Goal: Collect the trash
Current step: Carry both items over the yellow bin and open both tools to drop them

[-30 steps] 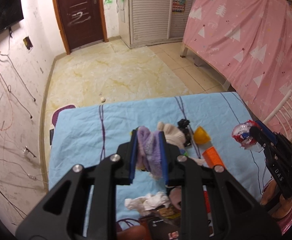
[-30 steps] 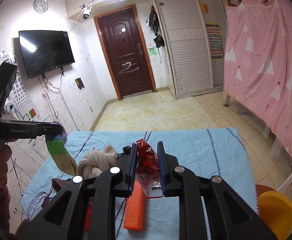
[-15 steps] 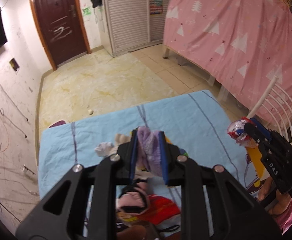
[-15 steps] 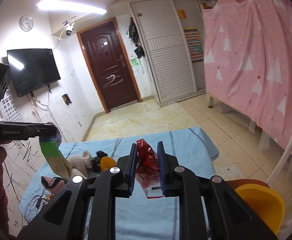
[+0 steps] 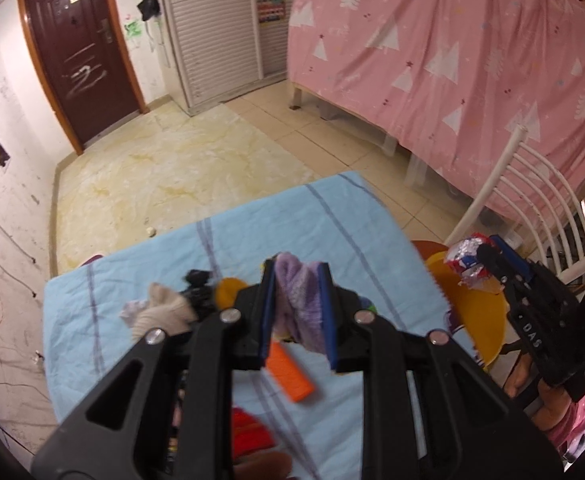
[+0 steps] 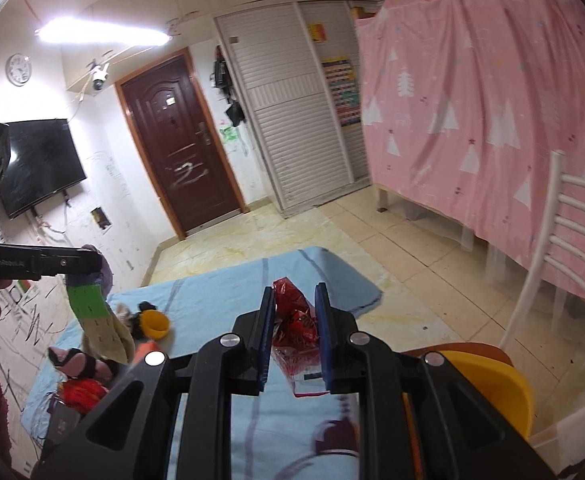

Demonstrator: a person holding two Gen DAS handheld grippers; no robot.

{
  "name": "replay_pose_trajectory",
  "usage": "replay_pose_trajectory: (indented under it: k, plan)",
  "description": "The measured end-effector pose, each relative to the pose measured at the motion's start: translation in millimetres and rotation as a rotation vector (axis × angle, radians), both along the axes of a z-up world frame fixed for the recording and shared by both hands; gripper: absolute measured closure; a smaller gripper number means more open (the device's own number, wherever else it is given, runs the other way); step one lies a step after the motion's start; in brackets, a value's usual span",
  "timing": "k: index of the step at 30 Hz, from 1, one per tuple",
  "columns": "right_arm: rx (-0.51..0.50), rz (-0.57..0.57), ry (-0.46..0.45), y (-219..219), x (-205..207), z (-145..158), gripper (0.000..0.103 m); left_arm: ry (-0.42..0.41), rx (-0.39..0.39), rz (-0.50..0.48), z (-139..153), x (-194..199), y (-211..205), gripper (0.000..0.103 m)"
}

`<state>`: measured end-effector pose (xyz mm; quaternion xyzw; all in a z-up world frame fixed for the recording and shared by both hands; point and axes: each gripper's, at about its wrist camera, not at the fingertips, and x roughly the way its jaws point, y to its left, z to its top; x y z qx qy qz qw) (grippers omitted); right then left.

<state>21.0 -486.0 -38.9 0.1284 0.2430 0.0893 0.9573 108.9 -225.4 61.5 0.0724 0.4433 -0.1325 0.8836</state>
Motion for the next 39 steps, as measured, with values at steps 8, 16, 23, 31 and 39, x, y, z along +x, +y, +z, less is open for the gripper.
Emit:
replay_pose_trajectory:
  k: [8,16,23,31,39]
  plan:
    - [0.029,-0.101,0.039,-58.3,-13.5,-32.1,0.09,0.043,0.007,-0.107,-17.1,-2.5,-82.5,0.084]
    - [0.077,-0.154,0.074,-100.8,-26.8,-58.6,0.09,0.105,0.03,-0.218,-45.0,-8.0,-163.1,0.084]
    - [0.107,-0.171,0.098,-120.4,-29.7,-73.0,0.085,0.139,0.056,-0.244,-60.2,-8.0,-202.2,0.064]
    - [0.147,-0.187,0.094,-127.2,-31.1,-73.5,0.048,0.146,0.065,-0.239,-59.4,-10.6,-207.0,0.06]
    - [0.144,-0.143,0.062,-107.6,-25.9,-51.7,0.042,0.104,0.052,-0.198,-36.0,-8.2,-175.0,0.06]
